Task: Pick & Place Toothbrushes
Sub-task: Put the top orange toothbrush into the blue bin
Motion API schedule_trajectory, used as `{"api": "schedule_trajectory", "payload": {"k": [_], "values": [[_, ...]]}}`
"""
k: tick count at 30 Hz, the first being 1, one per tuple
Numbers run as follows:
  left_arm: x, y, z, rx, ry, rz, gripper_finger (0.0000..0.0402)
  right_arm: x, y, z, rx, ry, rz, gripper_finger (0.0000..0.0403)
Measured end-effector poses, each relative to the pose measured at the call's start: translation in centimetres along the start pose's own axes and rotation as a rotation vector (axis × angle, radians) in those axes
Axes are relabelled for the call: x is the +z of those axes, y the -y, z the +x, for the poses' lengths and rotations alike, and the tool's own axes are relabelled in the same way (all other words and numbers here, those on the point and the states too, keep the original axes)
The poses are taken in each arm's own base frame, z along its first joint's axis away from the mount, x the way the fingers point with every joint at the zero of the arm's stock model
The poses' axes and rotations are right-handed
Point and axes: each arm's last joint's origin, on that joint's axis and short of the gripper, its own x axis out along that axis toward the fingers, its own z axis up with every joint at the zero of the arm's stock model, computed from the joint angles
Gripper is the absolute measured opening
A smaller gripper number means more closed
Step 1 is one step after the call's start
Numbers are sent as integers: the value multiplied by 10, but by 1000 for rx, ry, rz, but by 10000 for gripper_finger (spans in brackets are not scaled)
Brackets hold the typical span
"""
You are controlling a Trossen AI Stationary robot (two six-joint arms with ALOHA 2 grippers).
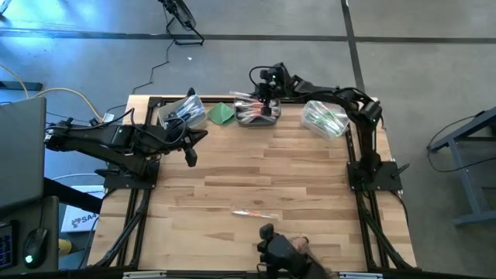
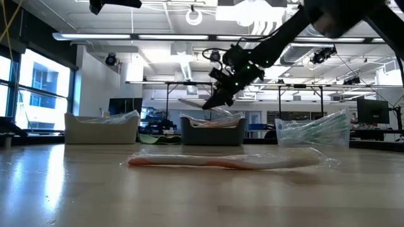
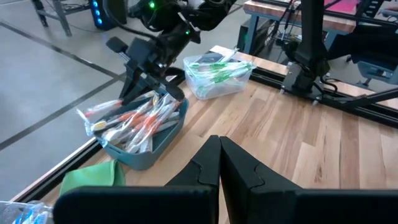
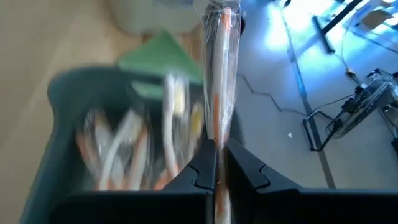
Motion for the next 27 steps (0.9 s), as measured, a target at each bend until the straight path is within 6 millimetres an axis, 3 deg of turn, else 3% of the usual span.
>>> {"api": "schedule_trajectory", "payload": {"k": [13,27], "values": [[0,0,0,4,0,1,0,-17,4,-1,71,-34,-87,8],[0,0,0,6,-3,3,0,-11,-5,5,-5,-127,-182,83]]}}
